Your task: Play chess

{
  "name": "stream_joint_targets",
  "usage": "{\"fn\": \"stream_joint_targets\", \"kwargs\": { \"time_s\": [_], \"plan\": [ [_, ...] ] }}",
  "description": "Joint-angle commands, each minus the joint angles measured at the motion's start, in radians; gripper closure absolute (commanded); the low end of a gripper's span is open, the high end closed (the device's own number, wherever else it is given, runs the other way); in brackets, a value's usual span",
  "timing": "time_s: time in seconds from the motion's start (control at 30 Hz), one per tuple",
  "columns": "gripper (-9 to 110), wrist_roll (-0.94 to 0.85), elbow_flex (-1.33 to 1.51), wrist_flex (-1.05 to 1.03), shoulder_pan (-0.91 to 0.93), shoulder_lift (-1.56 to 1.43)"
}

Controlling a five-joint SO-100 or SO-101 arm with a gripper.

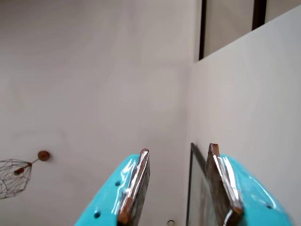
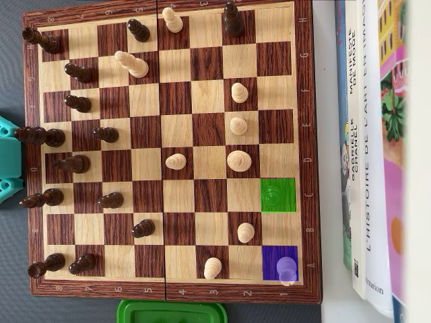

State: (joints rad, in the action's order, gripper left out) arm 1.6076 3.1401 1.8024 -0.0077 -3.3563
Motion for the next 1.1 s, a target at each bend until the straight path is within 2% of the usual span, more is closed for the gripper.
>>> {"fn": "stream_joint_targets", "kwargs": {
  "time_s": [0.0, 0.83, 1.07],
  "plan": [
    [84, 0.005, 0.018, 0.0, -0.003, 0.012],
    [84, -0.003, 0.014, -0.009, -0.003, 0.031],
    [84, -0.005, -0.169, -0.011, -0.002, 0.19]
  ]
}}
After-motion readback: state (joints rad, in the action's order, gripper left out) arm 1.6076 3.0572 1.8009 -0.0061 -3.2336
